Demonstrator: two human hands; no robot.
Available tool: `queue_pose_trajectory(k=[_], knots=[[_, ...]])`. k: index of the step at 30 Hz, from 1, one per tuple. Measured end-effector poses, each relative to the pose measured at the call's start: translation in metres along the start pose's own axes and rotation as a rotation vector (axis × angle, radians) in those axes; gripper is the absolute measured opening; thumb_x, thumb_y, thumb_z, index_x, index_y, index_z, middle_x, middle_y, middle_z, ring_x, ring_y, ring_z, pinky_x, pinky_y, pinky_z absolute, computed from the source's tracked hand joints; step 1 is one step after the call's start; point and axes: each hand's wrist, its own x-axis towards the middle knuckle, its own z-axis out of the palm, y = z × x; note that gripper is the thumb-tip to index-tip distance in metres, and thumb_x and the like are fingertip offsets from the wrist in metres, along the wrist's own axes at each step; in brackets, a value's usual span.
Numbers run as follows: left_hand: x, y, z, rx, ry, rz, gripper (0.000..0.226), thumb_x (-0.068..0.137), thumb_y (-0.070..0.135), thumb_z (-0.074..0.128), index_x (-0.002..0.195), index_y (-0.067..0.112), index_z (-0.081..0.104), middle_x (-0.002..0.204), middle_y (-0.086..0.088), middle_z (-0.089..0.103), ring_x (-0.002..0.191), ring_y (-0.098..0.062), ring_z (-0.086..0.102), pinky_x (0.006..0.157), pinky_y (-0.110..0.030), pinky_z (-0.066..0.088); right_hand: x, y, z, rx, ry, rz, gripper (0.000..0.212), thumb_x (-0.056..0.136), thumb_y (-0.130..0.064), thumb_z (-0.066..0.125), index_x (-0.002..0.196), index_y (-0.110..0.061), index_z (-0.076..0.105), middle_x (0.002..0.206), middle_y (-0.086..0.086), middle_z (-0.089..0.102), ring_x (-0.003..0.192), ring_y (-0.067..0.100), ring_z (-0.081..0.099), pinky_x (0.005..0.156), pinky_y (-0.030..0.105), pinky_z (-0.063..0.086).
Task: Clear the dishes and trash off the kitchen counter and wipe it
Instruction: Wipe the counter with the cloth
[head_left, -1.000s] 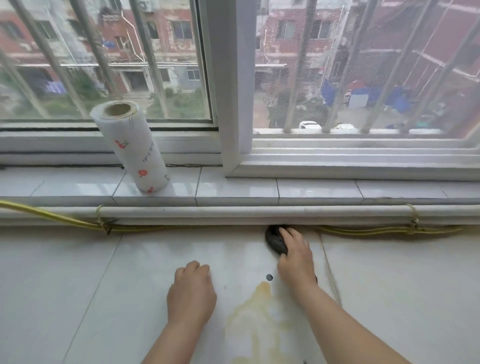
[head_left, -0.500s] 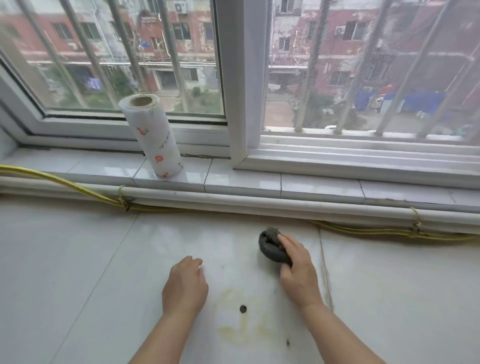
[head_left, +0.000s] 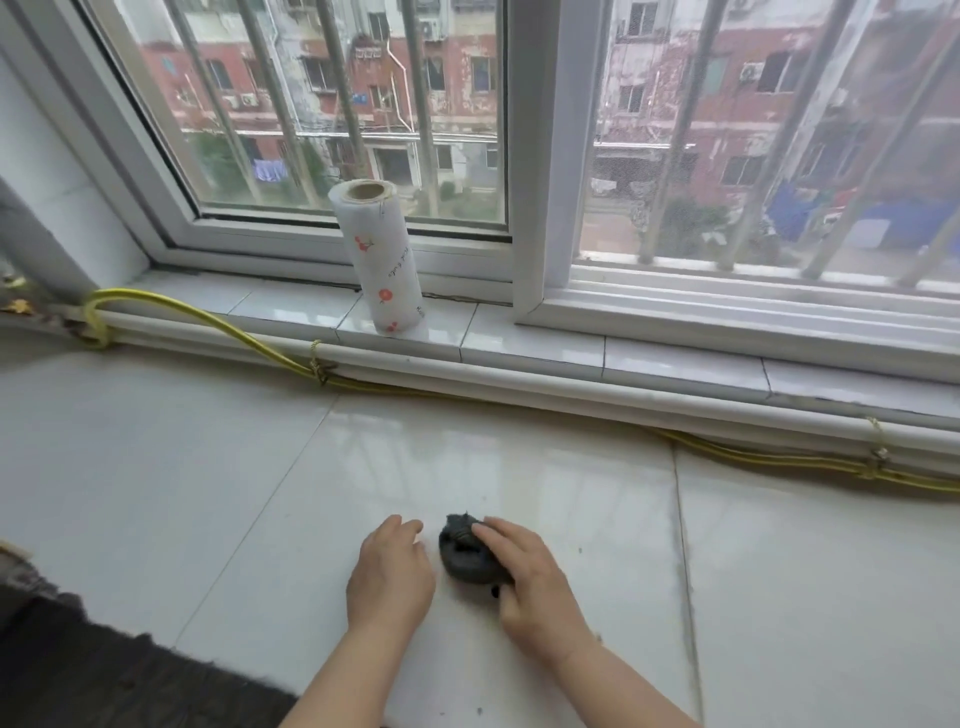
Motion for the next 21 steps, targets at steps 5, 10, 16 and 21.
queue_pose_trajectory(k=[5,10,16,21], knots=[[-0.016,-0.025,-0.010,0.029,-0.012,0.019,0.039,0.100,0.019,0.034,0.135,0.019,0.050,0.142,0.007,0.043,0.132,-0.016,0.039,0.099,-0.031,0.041,-0.008,0.026,-0.066,-0.066,0.340,0.408,0.068,0.063,-0.001,0.038,0.129,-0.006,0.057,0.134,0.007,0.054,0.124,0.026,0.046,0.110,0.020,0.025],[-0.038,-0.050,-0.014,0.000,-0.031,0.037,0.040,0.100,0.018,0.035,0.136,0.018,0.049,0.147,0.005,0.040,0.135,-0.017,0.037,0.103,-0.031,0.039,-0.054,0.015,-0.055,-0.314,0.329,0.673,0.063,0.076,0.011,0.052,0.137,-0.004,0.047,0.142,0.015,0.045,0.129,0.035,0.039,0.110,0.044,0.030],[-0.069,-0.072,-0.019,-0.028,-0.073,0.070,0.041,0.101,0.018,0.033,0.139,0.017,0.046,0.151,0.002,0.034,0.139,-0.017,0.031,0.110,-0.031,0.033,-0.047,-0.055,0.012,-0.085,0.157,0.480,0.062,0.083,0.008,0.046,0.142,-0.011,0.042,0.147,0.005,0.038,0.134,0.023,0.033,0.114,0.025,0.020],[-0.091,-0.086,-0.028,-0.049,-0.115,0.090,0.042,0.102,0.018,0.032,0.143,0.017,0.042,0.154,0.001,0.029,0.142,-0.017,0.025,0.111,-0.029,0.028,-0.055,-0.059,-0.017,0.098,0.437,0.616,0.060,0.082,0.012,0.044,0.138,-0.009,0.046,0.141,0.010,0.043,0.130,0.028,0.038,0.113,0.038,0.030]])
